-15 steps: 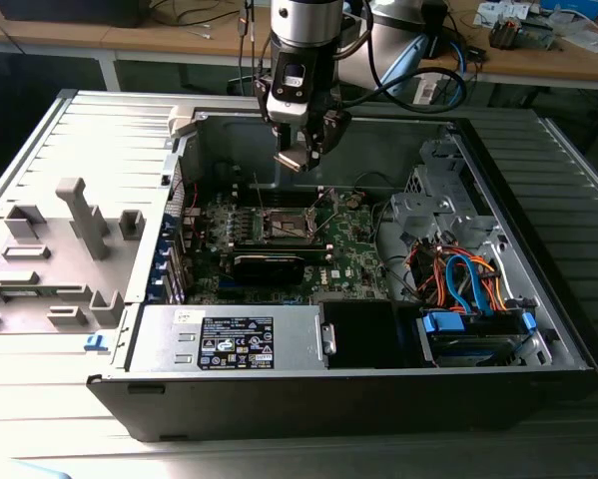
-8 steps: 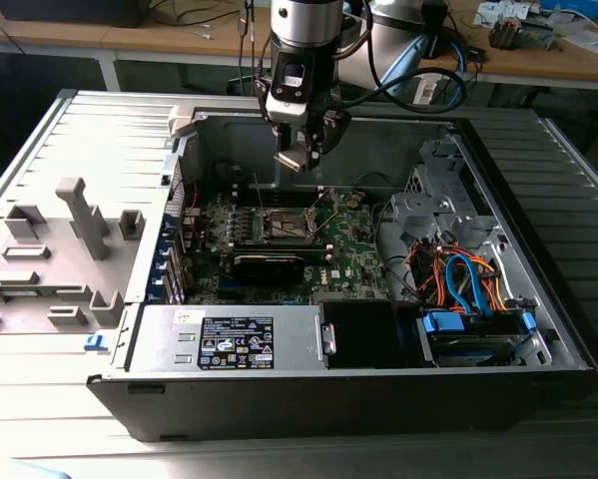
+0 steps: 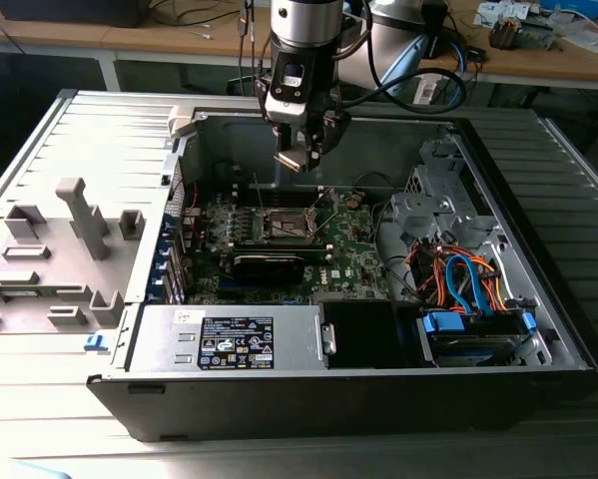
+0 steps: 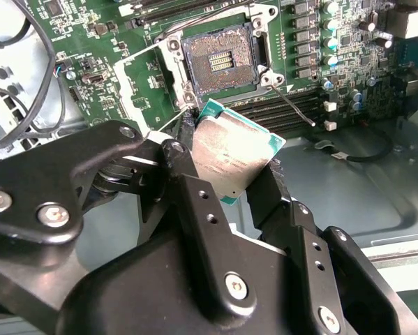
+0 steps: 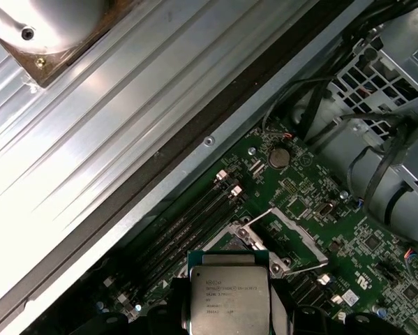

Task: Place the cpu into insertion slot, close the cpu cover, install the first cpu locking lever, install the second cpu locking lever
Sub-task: 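Place the cpu into insertion slot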

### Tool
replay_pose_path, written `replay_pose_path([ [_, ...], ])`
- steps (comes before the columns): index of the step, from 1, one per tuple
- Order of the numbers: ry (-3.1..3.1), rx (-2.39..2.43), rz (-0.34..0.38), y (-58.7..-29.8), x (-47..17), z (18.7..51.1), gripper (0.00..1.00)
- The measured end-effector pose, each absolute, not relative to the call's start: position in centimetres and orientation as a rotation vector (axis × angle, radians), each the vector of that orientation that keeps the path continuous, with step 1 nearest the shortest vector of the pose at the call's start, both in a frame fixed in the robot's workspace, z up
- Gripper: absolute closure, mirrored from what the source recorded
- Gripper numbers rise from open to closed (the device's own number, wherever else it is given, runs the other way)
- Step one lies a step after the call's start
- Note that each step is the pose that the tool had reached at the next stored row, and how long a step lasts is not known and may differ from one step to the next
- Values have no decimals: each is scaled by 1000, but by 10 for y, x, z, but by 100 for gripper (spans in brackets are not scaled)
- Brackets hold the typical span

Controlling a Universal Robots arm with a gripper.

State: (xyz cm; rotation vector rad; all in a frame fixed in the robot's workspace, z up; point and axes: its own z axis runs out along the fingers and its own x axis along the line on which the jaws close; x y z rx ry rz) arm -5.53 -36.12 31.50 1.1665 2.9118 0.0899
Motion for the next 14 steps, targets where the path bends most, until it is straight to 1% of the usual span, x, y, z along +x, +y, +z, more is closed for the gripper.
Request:
replay_pose_path([
  [14, 2900, 1194, 90, -361, -55, 315, 45],
])
